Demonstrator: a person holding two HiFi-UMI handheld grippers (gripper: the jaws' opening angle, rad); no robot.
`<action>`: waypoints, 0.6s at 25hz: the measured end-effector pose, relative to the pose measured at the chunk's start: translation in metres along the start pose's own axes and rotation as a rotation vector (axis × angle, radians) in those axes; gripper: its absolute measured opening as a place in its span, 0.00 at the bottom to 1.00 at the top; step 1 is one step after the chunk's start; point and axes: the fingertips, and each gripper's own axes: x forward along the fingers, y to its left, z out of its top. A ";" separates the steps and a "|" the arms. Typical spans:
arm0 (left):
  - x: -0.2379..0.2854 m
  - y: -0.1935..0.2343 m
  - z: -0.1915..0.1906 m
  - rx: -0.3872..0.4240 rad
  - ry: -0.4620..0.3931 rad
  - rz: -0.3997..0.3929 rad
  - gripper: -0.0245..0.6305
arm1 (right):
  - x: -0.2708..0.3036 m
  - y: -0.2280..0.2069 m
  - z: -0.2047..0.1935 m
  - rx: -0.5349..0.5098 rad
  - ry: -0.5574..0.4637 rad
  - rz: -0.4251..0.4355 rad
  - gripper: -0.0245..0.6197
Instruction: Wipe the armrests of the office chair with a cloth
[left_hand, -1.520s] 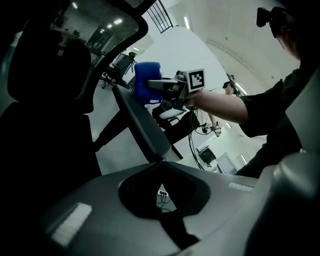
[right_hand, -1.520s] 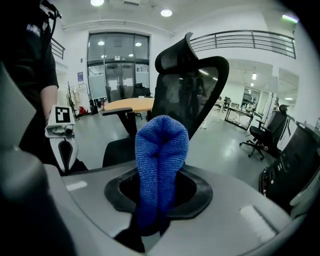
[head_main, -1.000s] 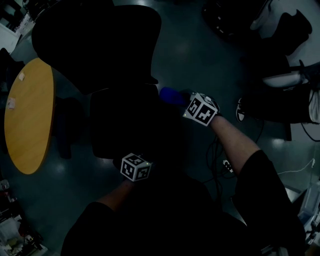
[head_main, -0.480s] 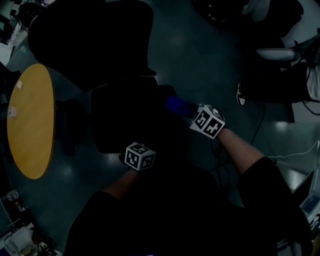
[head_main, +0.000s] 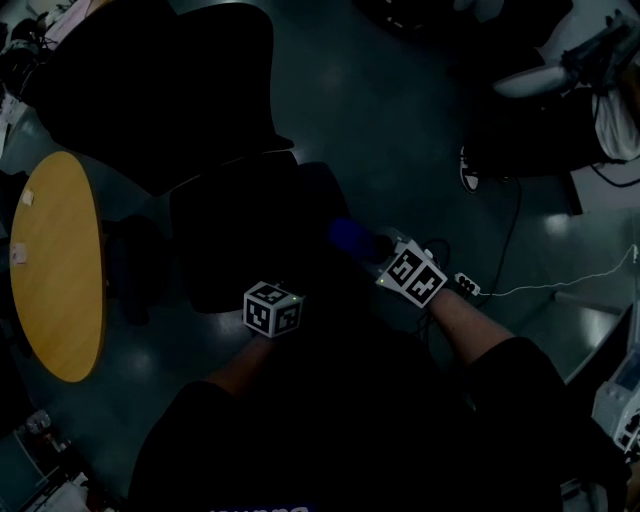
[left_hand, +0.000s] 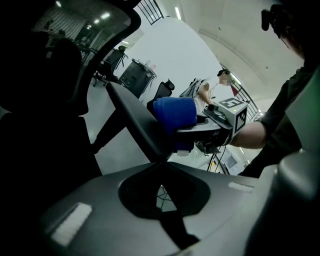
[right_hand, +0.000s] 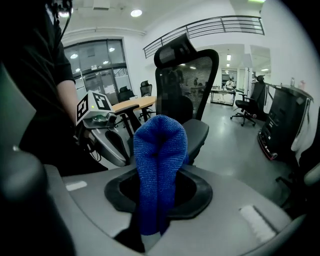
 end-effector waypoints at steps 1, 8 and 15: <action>-0.001 0.000 0.000 0.003 0.002 -0.005 0.07 | -0.001 0.005 -0.002 0.024 -0.008 -0.006 0.21; -0.001 -0.001 -0.002 0.048 0.024 -0.059 0.06 | -0.008 0.038 -0.015 0.161 -0.050 -0.074 0.21; -0.006 -0.002 -0.010 0.142 0.098 -0.092 0.06 | 0.019 0.094 -0.017 0.244 -0.018 -0.059 0.21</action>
